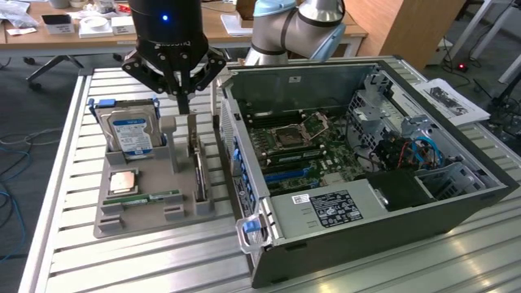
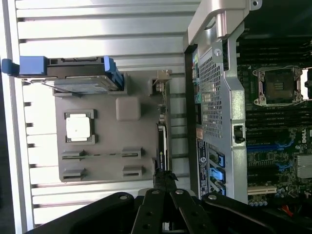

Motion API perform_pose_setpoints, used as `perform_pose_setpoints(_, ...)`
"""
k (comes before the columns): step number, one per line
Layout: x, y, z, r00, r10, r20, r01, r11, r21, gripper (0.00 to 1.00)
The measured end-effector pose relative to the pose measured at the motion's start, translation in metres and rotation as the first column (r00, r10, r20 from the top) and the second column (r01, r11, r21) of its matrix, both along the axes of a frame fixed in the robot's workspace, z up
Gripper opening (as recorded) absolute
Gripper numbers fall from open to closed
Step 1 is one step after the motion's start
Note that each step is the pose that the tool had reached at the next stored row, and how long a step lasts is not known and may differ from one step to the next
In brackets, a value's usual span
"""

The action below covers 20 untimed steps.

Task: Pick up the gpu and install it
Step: 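Reach for the gpu, then pick up the gpu and move the gpu toward the slot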

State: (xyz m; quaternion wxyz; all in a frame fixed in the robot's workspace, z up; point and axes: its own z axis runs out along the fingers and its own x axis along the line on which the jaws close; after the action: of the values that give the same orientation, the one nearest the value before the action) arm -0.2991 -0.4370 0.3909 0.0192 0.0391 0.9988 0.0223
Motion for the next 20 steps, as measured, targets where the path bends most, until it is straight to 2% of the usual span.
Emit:
perform_pose_setpoints(7, -0.0002, 0.0001, -0.0043, 1.0, 0.0, -0.0001, 0.0, 1.0, -0.0001, 0.11)
perform_pose_setpoints(20, -0.0002, 0.0001, -0.0044, 1.0, 0.0, -0.0001, 0.0, 1.0, -0.0001, 0.11)
